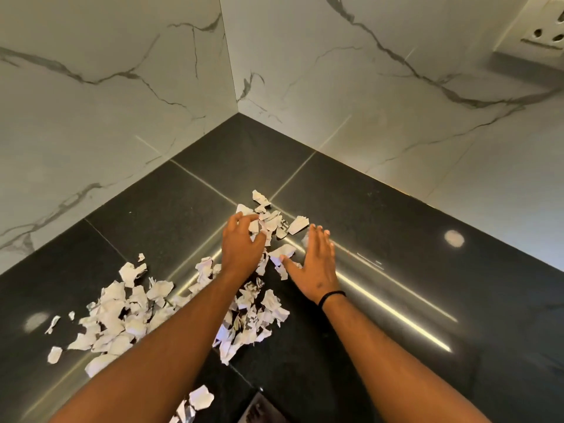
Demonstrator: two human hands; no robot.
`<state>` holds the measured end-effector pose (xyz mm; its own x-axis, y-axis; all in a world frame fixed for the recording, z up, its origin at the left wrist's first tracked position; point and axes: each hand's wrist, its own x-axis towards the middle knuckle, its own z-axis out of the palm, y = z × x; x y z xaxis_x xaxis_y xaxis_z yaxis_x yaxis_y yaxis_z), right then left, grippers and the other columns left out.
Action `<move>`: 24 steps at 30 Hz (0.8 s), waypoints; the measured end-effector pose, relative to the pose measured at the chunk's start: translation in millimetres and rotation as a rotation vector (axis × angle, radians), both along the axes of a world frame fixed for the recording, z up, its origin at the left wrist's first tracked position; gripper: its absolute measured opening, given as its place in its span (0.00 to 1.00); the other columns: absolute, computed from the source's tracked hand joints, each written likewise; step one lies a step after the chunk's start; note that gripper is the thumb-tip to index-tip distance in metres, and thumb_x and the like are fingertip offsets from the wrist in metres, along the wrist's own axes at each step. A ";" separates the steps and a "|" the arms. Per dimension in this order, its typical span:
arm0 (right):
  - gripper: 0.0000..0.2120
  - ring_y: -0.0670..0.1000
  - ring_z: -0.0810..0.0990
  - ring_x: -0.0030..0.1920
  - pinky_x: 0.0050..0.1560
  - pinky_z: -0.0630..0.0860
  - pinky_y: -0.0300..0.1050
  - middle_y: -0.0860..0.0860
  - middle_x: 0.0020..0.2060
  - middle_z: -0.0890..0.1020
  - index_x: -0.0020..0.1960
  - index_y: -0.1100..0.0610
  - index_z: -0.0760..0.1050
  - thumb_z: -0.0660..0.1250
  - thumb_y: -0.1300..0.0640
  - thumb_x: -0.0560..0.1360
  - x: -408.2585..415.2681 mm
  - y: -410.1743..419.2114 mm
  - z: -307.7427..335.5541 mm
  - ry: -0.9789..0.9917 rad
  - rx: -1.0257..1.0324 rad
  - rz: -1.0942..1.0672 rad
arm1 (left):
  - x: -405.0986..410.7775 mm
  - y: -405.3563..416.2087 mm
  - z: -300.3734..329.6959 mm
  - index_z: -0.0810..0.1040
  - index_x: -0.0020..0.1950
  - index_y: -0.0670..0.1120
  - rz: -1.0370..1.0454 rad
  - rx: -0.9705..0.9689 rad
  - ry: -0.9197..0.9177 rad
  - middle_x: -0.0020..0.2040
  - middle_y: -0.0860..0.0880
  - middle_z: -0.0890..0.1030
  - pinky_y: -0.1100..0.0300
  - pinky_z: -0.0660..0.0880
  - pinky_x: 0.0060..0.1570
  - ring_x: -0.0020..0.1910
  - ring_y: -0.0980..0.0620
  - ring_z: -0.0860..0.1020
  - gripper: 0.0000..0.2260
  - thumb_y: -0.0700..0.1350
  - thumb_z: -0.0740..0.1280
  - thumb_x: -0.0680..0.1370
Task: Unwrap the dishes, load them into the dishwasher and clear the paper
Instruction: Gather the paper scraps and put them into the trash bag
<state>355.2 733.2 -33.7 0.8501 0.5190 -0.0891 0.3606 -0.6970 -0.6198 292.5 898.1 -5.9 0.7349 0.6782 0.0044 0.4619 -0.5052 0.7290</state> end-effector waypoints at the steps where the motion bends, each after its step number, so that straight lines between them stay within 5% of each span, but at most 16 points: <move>1: 0.50 0.55 0.38 0.81 0.78 0.36 0.51 0.55 0.82 0.43 0.82 0.56 0.40 0.63 0.32 0.76 4.3 8.3 -0.1 -0.013 -0.018 0.049 | 5.9 6.7 -2.2 0.74 0.70 0.52 0.007 -0.007 0.024 0.76 0.45 0.67 0.42 0.67 0.71 0.73 0.44 0.67 0.19 0.48 0.69 0.78; 11: 0.56 0.53 0.34 0.80 0.79 0.36 0.53 0.54 0.81 0.38 0.82 0.56 0.35 0.64 0.29 0.73 24.0 45.5 -1.3 -0.055 -0.074 0.376 | 68.9 40.7 -1.7 0.61 0.80 0.54 -0.110 0.001 0.182 0.82 0.44 0.54 0.44 0.55 0.77 0.80 0.42 0.53 0.26 0.53 0.63 0.82; 17: 0.62 0.54 0.28 0.78 0.78 0.34 0.52 0.57 0.79 0.32 0.81 0.58 0.33 0.66 0.26 0.69 21.2 42.8 -5.2 -0.143 -0.074 0.370 | 76.7 33.8 -4.6 0.76 0.70 0.43 -0.311 0.158 0.237 0.78 0.41 0.65 0.50 0.56 0.77 0.79 0.44 0.61 0.18 0.48 0.57 0.85; 24: 0.67 0.53 0.28 0.78 0.78 0.33 0.52 0.56 0.79 0.31 0.80 0.59 0.31 0.64 0.21 0.65 16.5 44.7 -1.6 -0.176 -0.127 0.359 | 49.4 14.1 -14.3 0.82 0.61 0.40 -0.183 -0.068 0.056 0.68 0.44 0.79 0.50 0.70 0.69 0.68 0.47 0.75 0.15 0.45 0.60 0.84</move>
